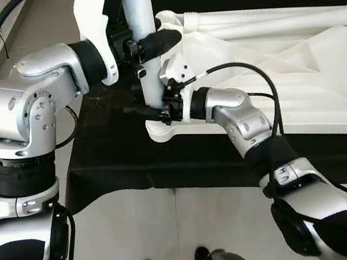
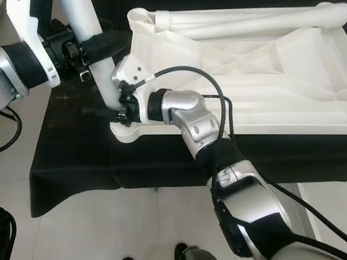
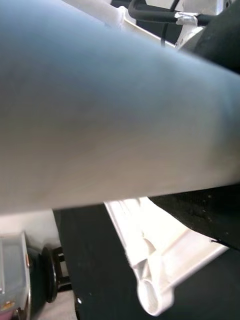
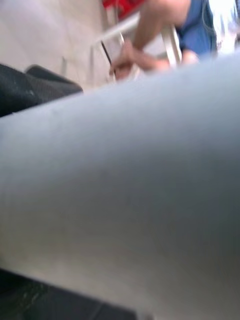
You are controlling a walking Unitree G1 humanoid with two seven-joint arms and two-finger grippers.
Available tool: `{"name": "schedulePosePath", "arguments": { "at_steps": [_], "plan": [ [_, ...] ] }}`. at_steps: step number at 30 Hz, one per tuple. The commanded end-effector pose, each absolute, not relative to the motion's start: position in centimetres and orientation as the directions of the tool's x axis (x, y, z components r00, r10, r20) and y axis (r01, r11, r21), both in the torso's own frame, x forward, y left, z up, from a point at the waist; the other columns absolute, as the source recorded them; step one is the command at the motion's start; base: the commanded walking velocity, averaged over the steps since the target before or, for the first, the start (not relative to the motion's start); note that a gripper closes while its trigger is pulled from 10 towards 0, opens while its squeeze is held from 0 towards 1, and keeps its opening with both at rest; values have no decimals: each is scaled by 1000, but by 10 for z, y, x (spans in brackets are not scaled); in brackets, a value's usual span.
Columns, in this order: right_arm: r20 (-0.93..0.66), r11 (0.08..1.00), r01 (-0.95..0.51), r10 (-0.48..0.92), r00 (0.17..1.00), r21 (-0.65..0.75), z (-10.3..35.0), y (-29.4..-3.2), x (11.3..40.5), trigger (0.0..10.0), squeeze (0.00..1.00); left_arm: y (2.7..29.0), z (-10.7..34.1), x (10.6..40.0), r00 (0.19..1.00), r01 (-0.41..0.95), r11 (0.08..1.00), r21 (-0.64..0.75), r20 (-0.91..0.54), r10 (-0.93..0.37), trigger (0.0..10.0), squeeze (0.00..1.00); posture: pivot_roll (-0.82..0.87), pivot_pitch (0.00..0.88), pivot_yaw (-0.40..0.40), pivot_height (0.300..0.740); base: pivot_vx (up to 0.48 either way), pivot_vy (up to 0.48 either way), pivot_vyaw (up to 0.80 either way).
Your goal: Building children table
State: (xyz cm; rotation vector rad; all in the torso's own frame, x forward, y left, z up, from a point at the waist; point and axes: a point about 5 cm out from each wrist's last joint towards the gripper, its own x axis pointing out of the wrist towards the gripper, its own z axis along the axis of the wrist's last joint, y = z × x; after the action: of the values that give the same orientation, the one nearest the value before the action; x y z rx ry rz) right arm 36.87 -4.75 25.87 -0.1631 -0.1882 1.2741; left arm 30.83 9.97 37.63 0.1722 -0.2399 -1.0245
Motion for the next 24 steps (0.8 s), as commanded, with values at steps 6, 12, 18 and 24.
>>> {"name": "schedulePosePath", "arguments": {
  "at_steps": [6, 12, 18, 24],
  "plan": [
    [38, -53, -973, 997, -63, -223, 268, -20, 355, 0, 0, 77, 362, 303, 388, 895, 384, 228, 29, -921, 0, 0, -142, 251, -29, 740, 0, 0, 0],
    [33, -91, -968, 994, -101, -233, 266, -20, 354, 0, 0, 76, 362, 301, 380, 897, 374, 236, 24, -925, 0, 0, -143, 251, -24, 740, 0, 0, 0],
    [104, 27, -965, 995, -1, -261, 255, -19, 352, 0, 0, 73, 361, 299, 360, 898, 351, 264, 17, -933, 0, 0, -145, 249, -19, 740, 0, 0, 0],
    [156, 40, -971, 988, 3, -236, 254, -21, 351, 0, 0, 71, 369, 296, 315, 906, 321, 275, 68, -947, 0, 0, -152, 234, -17, 740, 0, 0, 0]
  ]
}}
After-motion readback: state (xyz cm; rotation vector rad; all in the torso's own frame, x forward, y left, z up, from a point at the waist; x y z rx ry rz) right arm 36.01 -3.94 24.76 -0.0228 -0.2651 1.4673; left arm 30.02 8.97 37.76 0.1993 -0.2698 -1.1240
